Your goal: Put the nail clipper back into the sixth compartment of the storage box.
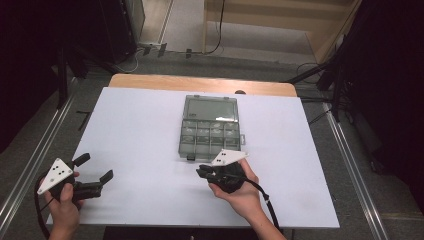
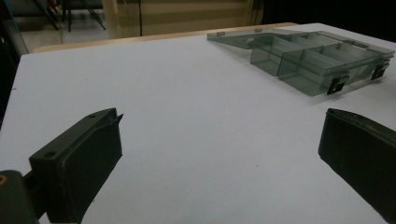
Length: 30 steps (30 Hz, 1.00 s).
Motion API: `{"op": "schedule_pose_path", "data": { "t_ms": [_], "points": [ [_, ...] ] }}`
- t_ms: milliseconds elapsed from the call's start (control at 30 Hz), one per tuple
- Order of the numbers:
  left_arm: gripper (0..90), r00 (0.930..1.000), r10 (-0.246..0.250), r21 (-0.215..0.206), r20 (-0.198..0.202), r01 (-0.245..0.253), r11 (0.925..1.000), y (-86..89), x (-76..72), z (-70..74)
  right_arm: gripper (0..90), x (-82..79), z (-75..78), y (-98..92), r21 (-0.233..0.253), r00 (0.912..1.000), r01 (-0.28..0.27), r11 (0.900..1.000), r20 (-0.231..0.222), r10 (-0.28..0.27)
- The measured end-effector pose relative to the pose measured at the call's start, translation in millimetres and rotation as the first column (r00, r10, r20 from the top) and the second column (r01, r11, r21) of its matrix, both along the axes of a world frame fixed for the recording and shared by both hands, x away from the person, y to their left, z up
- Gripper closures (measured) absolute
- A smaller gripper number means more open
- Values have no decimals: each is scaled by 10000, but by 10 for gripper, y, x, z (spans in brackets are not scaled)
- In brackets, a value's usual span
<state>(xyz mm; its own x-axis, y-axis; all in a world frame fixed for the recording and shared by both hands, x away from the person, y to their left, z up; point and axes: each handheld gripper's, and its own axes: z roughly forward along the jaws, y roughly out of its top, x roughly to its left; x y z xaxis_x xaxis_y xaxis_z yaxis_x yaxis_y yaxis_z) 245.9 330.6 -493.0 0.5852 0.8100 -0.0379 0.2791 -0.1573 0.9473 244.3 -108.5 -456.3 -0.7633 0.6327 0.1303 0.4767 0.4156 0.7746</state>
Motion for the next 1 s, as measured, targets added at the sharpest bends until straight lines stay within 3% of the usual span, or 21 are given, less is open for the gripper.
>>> {"op": "schedule_pose_path", "data": {
  "t_ms": [1000],
  "points": [
    [0, 10000, -46, -90, 22, 47, 9999, 1, 2, -1, 814, 353, 63, 74, 130, 9979, 643, 9978, -32, -643]
  ]
}}
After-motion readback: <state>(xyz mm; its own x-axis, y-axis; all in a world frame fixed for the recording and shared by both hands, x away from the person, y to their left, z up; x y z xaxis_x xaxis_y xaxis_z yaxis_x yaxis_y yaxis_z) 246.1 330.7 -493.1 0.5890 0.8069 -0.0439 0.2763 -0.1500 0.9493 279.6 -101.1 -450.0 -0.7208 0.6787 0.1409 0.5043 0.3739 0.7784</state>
